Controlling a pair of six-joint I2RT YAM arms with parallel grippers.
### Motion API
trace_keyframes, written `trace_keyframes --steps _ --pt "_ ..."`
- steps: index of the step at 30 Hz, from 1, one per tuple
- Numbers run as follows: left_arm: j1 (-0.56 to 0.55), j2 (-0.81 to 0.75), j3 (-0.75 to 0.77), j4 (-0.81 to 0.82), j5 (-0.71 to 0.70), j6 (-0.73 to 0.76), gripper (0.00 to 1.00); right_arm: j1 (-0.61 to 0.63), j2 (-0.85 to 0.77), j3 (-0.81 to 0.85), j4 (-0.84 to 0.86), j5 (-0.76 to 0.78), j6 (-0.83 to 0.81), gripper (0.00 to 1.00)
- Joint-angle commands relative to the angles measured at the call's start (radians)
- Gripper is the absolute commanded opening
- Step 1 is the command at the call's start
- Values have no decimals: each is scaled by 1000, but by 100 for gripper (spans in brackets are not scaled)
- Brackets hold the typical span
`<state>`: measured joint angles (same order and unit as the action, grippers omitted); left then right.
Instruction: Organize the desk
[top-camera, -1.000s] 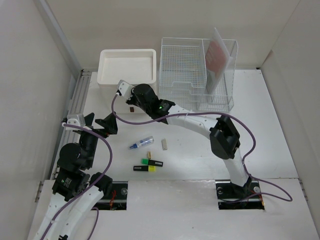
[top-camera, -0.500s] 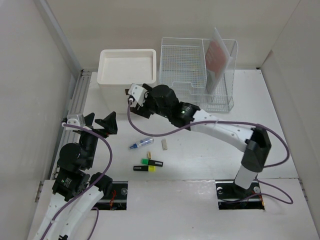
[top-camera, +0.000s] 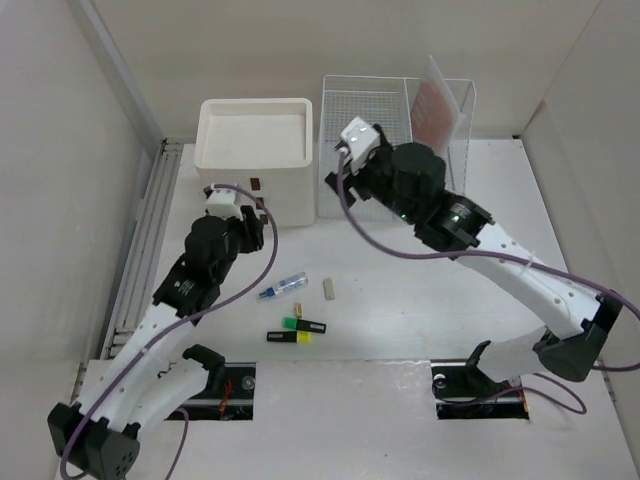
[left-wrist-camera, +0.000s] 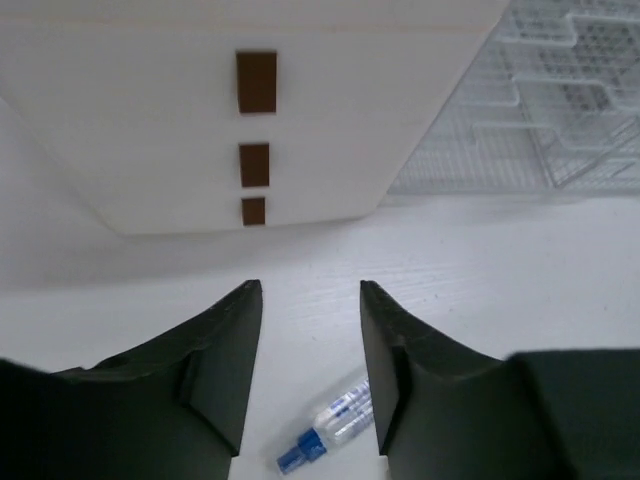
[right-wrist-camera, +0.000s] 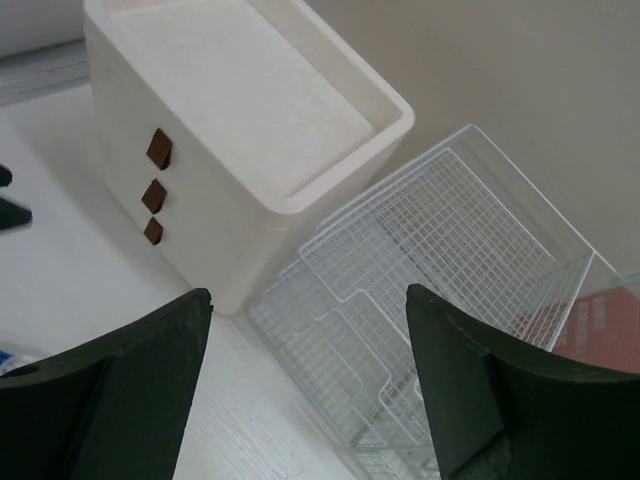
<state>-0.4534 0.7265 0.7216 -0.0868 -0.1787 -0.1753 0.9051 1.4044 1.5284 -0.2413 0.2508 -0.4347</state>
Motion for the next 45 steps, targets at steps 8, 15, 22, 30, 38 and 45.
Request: trace_keyframes --steps 8,15,22,30,38,45 --pt "7 221 79 76 5 -88 50 -362 -139 -154 36 -639 378 70" --pt "19 243 9 231 -30 -147 55 -403 -186 -218 76 -697 415 70" --pt "42 286 -33 317 -102 -159 55 -413 -216 -269 117 -732 442 70" --pt "42 226 -278 591 -164 -231 52 -413 -225 -287 151 -766 461 70" --pt "82 191 -415 766 -111 -266 51 -413 -225 -306 169 -775 470 70" --pt "231 284 -404 881 74 -266 51 -413 -225 -326 197 -775 470 70"
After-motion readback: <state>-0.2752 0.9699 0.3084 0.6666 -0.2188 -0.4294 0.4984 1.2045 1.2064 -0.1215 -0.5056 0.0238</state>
